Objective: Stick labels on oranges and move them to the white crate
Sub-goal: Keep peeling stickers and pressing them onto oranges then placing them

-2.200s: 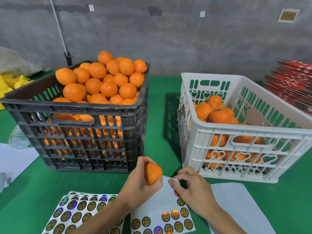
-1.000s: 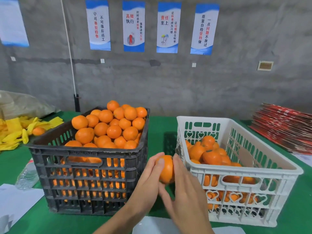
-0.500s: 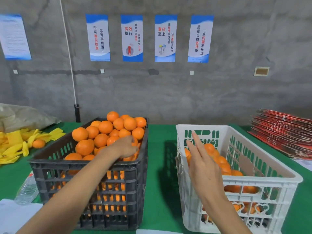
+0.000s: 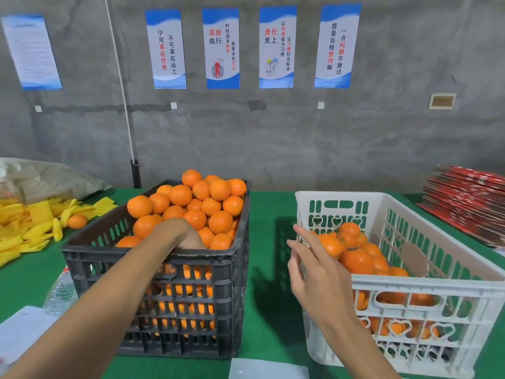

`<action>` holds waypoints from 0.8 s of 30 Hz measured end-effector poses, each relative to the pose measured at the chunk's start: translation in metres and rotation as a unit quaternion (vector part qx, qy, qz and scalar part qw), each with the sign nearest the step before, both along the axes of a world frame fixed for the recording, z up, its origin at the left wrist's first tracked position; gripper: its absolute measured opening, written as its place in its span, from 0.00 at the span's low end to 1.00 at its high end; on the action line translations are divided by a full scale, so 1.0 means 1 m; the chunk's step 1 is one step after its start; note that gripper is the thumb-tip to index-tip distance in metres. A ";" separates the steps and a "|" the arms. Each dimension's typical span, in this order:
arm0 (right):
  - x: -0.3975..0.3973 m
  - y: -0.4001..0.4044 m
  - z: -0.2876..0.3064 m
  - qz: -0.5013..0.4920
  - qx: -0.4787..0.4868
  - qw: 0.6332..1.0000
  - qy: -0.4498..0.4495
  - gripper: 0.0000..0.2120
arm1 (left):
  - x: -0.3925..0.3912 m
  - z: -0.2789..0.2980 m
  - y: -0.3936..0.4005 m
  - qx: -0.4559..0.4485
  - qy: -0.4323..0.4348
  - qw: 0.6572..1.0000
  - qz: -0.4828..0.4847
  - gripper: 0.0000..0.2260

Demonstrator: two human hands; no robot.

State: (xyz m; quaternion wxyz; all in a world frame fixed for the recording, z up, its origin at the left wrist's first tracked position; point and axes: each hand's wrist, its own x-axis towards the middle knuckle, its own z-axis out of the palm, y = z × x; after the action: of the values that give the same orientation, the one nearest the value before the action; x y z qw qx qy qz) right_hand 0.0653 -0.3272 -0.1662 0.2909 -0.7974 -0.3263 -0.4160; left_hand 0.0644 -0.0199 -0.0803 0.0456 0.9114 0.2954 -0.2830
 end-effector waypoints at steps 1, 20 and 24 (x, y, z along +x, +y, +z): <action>-0.001 0.002 0.000 0.007 0.005 1.000 0.001 0.11 | -0.004 0.000 0.003 0.017 0.008 1.000 -0.019 0.34; -0.032 0.027 0.015 0.162 0.132 0.976 0.059 0.34 | -0.078 -0.009 -0.140 -0.401 -0.672 0.611 -0.120 0.15; -0.032 0.003 -0.018 0.175 0.167 0.968 0.058 0.27 | -0.078 -0.077 -0.165 -0.530 -0.618 0.577 -0.070 0.25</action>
State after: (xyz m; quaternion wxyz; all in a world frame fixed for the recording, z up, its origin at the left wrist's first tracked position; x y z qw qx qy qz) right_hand 0.0333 -0.3239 -0.1842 0.5070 -0.6905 -0.3693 -0.3602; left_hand -0.0138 -0.1853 -0.1572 0.6719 0.6970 -0.0716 0.2402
